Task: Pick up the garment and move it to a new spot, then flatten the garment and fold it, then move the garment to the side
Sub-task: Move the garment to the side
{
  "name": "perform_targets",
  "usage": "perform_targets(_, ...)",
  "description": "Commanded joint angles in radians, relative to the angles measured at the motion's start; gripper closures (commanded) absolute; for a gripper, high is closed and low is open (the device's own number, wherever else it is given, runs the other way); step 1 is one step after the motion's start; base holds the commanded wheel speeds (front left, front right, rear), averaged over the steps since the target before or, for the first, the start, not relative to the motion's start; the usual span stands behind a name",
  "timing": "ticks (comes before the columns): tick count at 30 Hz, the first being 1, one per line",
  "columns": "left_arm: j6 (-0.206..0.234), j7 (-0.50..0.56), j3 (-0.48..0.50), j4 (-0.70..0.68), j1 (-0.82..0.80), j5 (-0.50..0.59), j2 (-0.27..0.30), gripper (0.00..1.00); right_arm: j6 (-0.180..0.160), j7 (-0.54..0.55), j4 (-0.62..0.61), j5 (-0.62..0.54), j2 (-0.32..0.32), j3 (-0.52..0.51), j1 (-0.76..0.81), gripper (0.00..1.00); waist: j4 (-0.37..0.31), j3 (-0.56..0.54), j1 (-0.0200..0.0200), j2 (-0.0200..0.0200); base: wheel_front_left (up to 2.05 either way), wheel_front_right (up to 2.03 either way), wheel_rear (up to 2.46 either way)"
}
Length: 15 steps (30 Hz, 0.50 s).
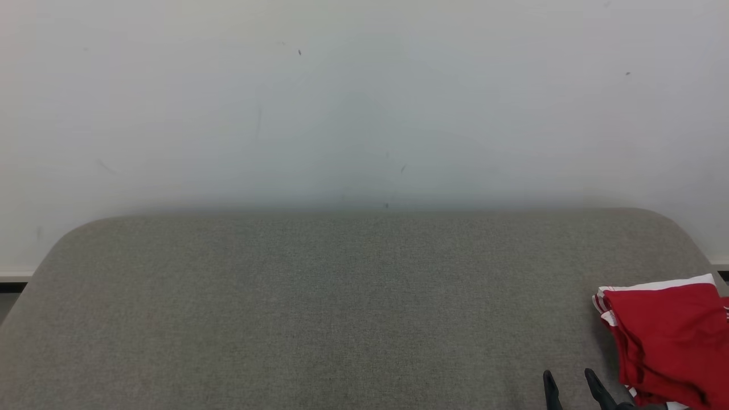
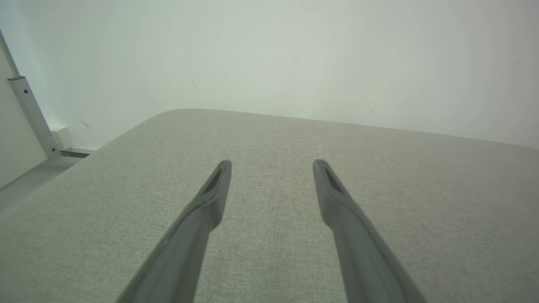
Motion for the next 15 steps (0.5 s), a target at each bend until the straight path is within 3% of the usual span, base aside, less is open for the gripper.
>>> perform_targets(1,-0.002,-0.002,0.004,-0.007,0.012,0.008,-0.004,0.0,0.0,-0.003,0.0,-0.007,0.003,-0.002,0.002,0.0,-0.006,0.002,0.0,0.0001,0.0,0.0,0.0)
perform_targets(15,-0.008,-0.002,0.007,-0.012,-0.002,0.003,-0.008,0.0,0.0,0.0,-0.003,-0.012,0.006,-0.002,-0.008,0.0,-0.017,0.007,0.0,0.0001,0.0,0.0,0.0)
